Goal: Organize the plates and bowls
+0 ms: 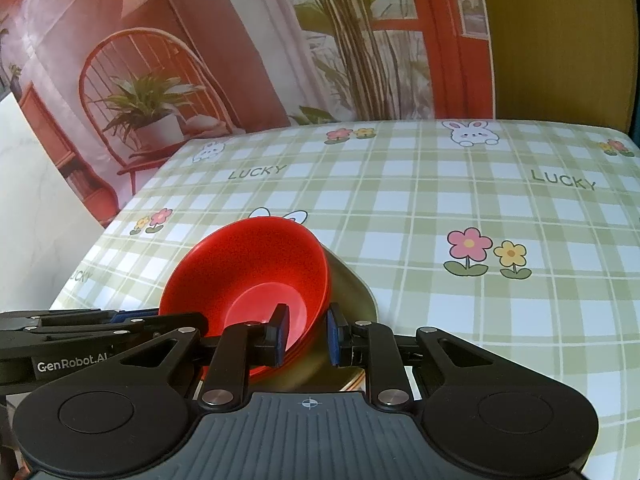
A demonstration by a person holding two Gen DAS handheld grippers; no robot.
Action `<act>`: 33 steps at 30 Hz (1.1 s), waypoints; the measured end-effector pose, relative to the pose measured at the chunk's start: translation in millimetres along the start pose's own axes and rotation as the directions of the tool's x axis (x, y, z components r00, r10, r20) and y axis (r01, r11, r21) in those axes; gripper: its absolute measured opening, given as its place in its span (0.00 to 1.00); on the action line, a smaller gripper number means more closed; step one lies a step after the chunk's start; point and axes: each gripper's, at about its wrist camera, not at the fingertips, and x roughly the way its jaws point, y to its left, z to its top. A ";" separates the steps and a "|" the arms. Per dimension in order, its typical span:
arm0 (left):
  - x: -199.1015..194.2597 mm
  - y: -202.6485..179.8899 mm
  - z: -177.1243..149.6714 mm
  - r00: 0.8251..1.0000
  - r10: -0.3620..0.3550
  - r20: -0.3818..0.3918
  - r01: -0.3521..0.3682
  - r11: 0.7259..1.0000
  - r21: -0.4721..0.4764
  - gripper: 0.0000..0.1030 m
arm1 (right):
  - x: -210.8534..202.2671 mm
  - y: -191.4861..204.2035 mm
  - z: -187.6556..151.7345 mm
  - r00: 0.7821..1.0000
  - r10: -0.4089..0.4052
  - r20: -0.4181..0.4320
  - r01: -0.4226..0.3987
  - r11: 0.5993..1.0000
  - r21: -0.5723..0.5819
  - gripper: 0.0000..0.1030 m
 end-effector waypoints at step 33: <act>-24.6 -6.2 7.6 0.982 0.139 0.131 -0.149 0.987 0.065 0.94 | -31.9 1.4 10.2 0.995 -0.051 0.082 0.052 0.999 -0.010 1.00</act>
